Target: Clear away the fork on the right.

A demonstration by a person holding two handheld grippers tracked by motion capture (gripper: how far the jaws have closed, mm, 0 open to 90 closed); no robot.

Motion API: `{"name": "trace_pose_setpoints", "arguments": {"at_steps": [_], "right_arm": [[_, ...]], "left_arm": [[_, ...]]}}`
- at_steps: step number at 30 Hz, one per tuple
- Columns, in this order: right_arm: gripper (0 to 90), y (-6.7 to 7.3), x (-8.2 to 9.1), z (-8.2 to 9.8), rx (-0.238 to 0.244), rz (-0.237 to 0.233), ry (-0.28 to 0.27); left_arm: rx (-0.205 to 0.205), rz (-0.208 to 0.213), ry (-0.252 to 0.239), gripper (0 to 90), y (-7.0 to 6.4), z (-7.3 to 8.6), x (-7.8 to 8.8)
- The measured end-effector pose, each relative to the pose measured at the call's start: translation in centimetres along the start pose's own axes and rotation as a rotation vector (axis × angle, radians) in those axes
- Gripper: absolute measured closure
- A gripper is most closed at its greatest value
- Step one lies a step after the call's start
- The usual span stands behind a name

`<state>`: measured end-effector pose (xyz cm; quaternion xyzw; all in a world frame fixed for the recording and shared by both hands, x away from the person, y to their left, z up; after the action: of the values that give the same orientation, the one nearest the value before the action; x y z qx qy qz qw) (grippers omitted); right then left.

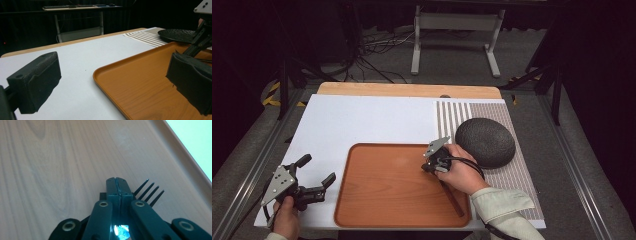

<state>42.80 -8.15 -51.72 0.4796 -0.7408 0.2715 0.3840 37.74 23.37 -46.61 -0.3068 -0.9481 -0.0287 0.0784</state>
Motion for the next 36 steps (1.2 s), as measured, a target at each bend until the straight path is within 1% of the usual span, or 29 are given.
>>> {"name": "trace_pose_setpoints", "arguments": {"at_steps": [4,8,11,16,23,27,31,32,36], "right_arm": [[90.0,-0.1,-0.2,0.2,-0.001,0.008,0.009],[90.0,-0.2,-0.3,0.1,0.001,0.008,0.006],[90.0,-0.3,-0.3,0.1,0.003,0.019,0.009],[90.0,-0.6,-0.1,0.1,-0.006,0.033,0.009],[90.0,-1.4,0.1,0.6,-0.012,0.055,0.018],[90.0,-2.1,0.4,0.9,-0.029,0.075,0.022],[90.0,-2.5,0.6,1.2,-0.038,0.083,0.026],[90.0,-2.7,0.7,1.4,-0.047,0.089,0.028],[90.0,-3.1,0.9,1.7,-0.062,0.097,0.03]], "left_arm": [[0.006,0.001,0.002,0.3,0.0,0.1,-0.1],[0.003,0.002,0.001,0.2,0.0,0.1,-0.1],[0.003,0.002,0.001,0.3,0.0,0.1,-0.1],[0.004,0.002,0.002,0.2,0.0,0.1,-0.1],[0.005,0.003,0.001,0.2,0.0,0.1,-0.1],[0.006,0.002,0.001,0.2,0.0,0.1,-0.1],[0.005,0.004,0.001,0.2,-0.1,0.1,-0.1],[0.005,0.004,0.002,0.2,-0.1,0.1,-0.1],[0.006,0.003,0.003,0.2,-0.1,0.1,-0.1]]}}
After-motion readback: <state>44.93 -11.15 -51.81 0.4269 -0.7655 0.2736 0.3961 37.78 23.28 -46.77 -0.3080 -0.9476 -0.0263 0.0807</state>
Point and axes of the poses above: each handheld gripper's, and its own axes: x roughly backward along the jaws, z roughly out of its underside, y roughly to its left, the point moved 10 cm from there along -x, roughly forward along the jaws, and after that the axes turned 1 degree about y, right-handed, at the moved point
